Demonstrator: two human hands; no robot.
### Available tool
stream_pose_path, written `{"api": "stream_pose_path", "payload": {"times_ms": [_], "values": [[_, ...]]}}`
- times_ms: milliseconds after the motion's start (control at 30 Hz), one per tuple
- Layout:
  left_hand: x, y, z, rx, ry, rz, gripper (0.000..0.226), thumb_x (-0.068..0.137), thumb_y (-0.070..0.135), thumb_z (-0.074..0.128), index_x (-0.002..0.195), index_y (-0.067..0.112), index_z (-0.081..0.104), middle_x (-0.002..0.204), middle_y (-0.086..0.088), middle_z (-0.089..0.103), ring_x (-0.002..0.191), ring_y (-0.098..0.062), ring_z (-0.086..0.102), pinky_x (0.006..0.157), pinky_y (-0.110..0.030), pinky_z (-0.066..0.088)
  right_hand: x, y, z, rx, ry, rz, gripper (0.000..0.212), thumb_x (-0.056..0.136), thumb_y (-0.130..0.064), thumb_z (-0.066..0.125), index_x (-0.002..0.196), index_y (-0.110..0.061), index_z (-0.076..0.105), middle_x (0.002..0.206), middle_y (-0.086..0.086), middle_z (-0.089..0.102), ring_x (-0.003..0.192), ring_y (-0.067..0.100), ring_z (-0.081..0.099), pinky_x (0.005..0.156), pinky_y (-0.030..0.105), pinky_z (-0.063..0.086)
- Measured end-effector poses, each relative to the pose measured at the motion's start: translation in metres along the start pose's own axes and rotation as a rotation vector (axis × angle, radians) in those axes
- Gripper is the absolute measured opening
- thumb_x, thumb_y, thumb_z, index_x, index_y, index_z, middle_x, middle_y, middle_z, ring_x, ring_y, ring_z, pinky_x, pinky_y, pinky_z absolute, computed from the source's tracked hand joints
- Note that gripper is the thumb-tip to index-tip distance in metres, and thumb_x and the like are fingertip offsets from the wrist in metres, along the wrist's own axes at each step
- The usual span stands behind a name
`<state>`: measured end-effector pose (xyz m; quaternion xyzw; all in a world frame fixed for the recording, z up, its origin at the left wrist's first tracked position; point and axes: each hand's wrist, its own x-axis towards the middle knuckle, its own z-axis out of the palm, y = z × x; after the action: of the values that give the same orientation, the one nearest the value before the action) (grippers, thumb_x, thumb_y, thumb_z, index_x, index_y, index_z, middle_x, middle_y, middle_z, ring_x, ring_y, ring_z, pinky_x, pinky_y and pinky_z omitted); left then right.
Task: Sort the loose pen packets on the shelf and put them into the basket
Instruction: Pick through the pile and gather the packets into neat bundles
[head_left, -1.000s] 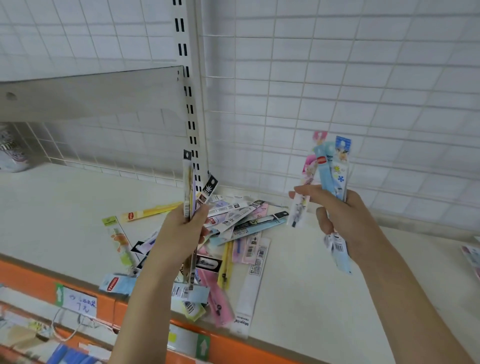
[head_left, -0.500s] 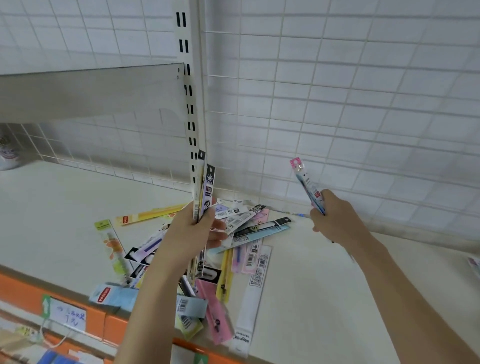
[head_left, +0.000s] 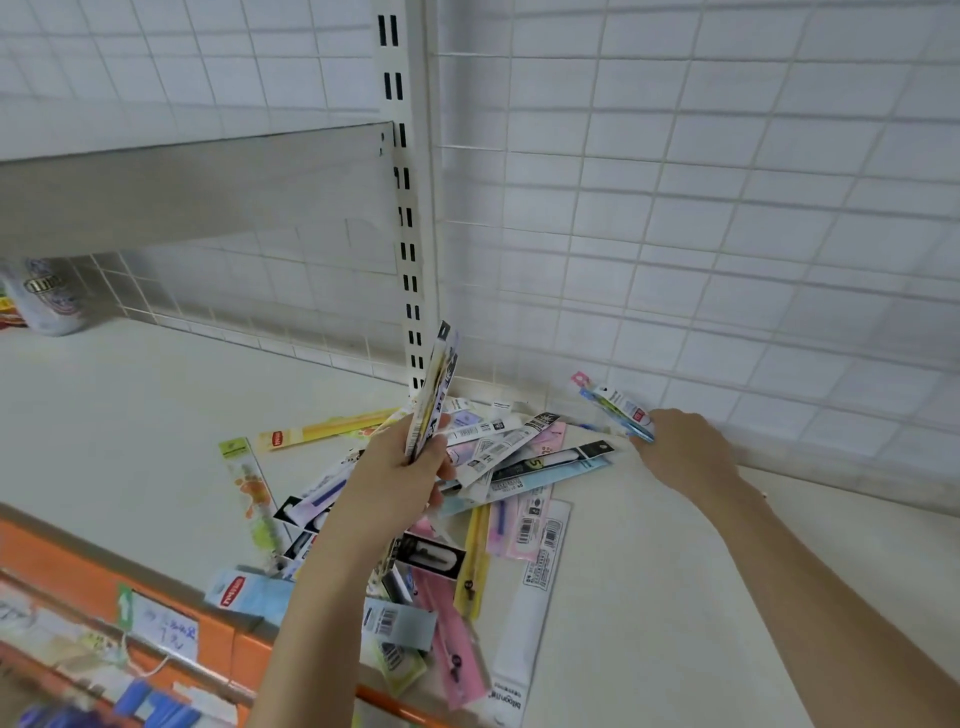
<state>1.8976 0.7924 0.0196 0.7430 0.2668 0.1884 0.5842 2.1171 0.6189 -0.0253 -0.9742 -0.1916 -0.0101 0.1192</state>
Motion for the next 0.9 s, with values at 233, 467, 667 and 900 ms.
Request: {"api": "stream_pose_path", "payload": {"times_ms": [233, 467, 667, 900], "values": [[0.004, 0.001, 0.008, 0.05, -0.011, 0.008, 0.016, 0.098, 0.016, 0.042, 0.103, 0.025, 0.054, 0.069, 0.002, 0.059, 0.041, -0.003, 0.047, 0.048, -0.016, 0.041, -0.014, -0.004, -0.026, 0.513, 0.184, -0.072, 0.016, 0.089, -0.02, 0.054, 0.074, -0.016, 0.046, 0.07, 0.003, 0.051, 0.069, 0.025, 0.05, 0.054, 0.029, 0.035], [0.006, 0.004, 0.022, 0.089, -0.032, 0.036, 0.014, 0.098, 0.019, 0.043, 0.102, 0.028, 0.054, 0.068, 0.003, 0.059, 0.043, -0.003, 0.05, 0.049, -0.017, 0.039, -0.034, -0.002, -0.06, 0.767, 0.307, -0.113, 0.004, 0.092, -0.014, 0.053, 0.088, -0.013, 0.052, 0.068, -0.013, 0.052, 0.06, 0.01, 0.05, 0.052, 0.019, 0.037], [0.008, -0.001, 0.025, 0.345, 0.064, 0.087, 0.031, 0.093, 0.024, 0.049, 0.086, -0.006, 0.056, 0.062, -0.01, 0.046, 0.054, -0.02, 0.04, 0.054, -0.03, 0.032, -0.05, -0.009, -0.077, 0.712, 0.405, -0.223, 0.02, 0.093, -0.022, 0.055, 0.088, -0.004, 0.062, 0.074, 0.011, 0.064, 0.065, 0.017, 0.057, 0.055, 0.02, 0.037], [0.033, 0.008, 0.032, 0.658, 0.079, 0.099, 0.029, 0.087, 0.027, 0.057, 0.096, 0.0, 0.062, 0.087, -0.016, 0.063, 0.076, -0.026, 0.053, 0.066, -0.027, 0.039, -0.057, -0.014, -0.074, 0.44, 0.353, -0.324, 0.015, 0.097, -0.023, 0.048, 0.09, -0.01, 0.052, 0.075, 0.002, 0.055, 0.068, 0.02, 0.054, 0.057, 0.026, 0.044]]}}
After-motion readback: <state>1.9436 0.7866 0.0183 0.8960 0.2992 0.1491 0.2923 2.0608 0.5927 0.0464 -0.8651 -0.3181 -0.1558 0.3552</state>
